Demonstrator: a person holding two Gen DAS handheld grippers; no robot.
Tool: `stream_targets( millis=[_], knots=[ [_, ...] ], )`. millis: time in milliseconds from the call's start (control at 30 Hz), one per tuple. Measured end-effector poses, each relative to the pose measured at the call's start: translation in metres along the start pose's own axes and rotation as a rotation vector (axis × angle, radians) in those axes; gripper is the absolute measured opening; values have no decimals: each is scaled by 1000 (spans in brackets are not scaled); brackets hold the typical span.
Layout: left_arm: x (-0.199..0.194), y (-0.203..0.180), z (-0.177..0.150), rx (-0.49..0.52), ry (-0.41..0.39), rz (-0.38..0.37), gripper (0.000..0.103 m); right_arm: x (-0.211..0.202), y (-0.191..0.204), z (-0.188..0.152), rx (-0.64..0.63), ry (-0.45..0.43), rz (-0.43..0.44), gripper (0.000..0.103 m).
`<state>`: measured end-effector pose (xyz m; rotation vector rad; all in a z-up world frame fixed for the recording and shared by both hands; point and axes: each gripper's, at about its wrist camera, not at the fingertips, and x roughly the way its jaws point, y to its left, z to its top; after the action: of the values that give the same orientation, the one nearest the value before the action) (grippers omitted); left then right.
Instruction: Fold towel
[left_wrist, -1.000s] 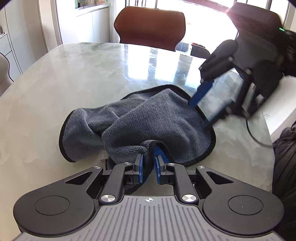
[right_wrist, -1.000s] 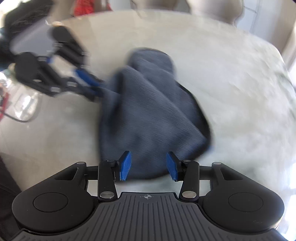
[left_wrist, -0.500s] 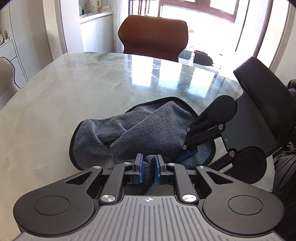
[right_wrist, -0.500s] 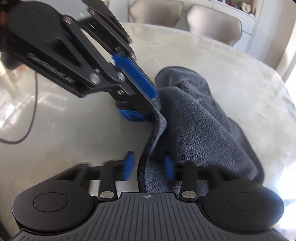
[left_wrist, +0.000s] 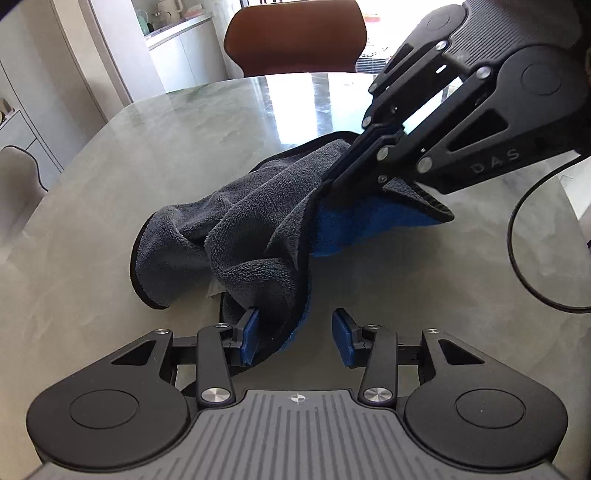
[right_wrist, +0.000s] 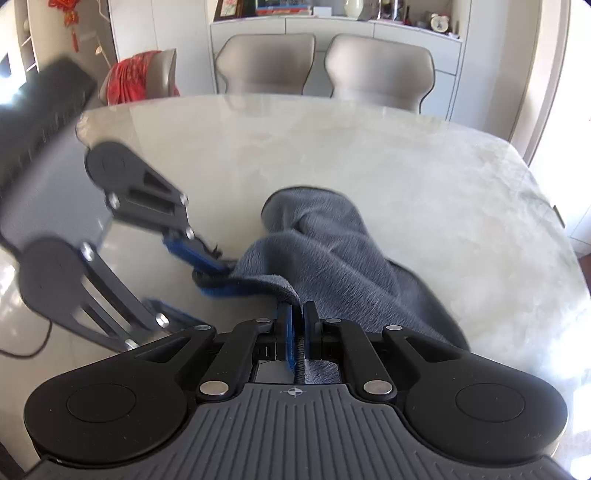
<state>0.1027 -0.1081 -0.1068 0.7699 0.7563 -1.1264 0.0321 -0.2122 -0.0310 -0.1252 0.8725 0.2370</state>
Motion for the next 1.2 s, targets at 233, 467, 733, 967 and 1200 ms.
stream_targets(
  millis=[233, 467, 733, 967, 1200],
  knots=[
    [-1, 13, 3, -17, 36, -30, 2, -13, 0, -7, 8, 27, -11, 6],
    [-24, 24, 9, -146, -59, 38, 2, 2, 11, -20, 5, 72, -15, 17],
    [-22, 25, 16, -202, -78, 59, 2, 18, 41, -42, -39, 138, -44, 44],
    [-18, 25, 17, -173, -69, 70, 2, 29, 55, -52, -22, 124, -168, 44],
    [-6, 14, 8, -107, -19, 82, 9, 32, 61, -54, -44, 82, -217, 18]
  ],
)
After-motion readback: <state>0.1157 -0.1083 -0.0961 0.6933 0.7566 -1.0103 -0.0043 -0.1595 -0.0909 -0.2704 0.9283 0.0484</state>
